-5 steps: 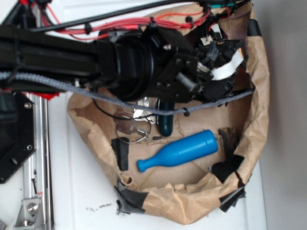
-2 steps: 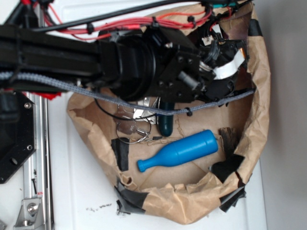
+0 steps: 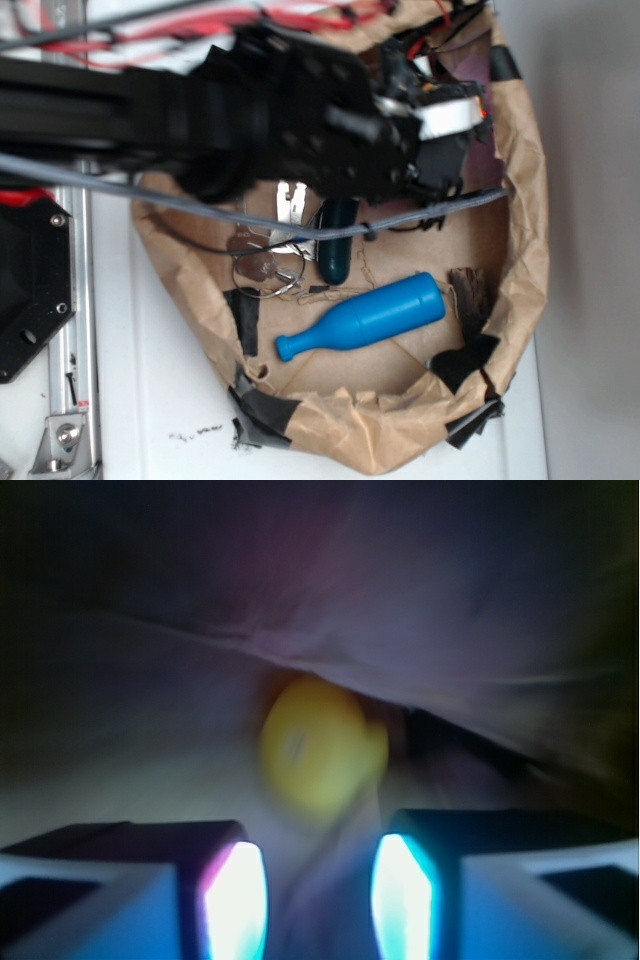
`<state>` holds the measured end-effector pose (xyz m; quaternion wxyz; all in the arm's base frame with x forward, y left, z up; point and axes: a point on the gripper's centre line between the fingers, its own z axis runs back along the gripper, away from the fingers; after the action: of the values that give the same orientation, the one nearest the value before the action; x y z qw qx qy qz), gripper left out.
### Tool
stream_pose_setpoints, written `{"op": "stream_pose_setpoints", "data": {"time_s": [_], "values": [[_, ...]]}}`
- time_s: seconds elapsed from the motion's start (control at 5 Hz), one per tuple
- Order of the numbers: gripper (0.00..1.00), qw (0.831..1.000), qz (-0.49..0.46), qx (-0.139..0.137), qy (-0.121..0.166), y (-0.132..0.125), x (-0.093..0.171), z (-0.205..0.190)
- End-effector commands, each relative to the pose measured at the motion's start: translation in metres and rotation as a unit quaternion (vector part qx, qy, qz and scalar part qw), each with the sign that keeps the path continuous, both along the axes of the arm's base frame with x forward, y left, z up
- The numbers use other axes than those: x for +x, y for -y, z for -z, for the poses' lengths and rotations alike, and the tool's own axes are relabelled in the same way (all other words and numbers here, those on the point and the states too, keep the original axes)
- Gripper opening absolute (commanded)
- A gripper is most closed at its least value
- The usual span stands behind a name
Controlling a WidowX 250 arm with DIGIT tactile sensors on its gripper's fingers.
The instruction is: Grab the yellow duck.
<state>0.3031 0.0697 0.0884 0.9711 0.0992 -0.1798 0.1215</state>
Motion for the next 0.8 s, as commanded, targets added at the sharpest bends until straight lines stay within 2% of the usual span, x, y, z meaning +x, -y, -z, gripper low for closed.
{"op": "stream_pose_setpoints", "data": {"time_s": [0.0, 0.2, 0.4, 0.6], "values": [[0.00, 0.996, 0.044, -0.039, -0.061, 0.0260, -0.0008, -0.0869], [0.00, 0.991, 0.057, -0.055, -0.110, 0.0280, -0.0002, -0.0907], [0.00, 0.987, 0.070, -0.063, -0.127, 0.0301, 0.0020, -0.0874], [0.00, 0.988, 0.073, -0.060, -0.123, 0.0315, 0.0030, -0.0864]]}}
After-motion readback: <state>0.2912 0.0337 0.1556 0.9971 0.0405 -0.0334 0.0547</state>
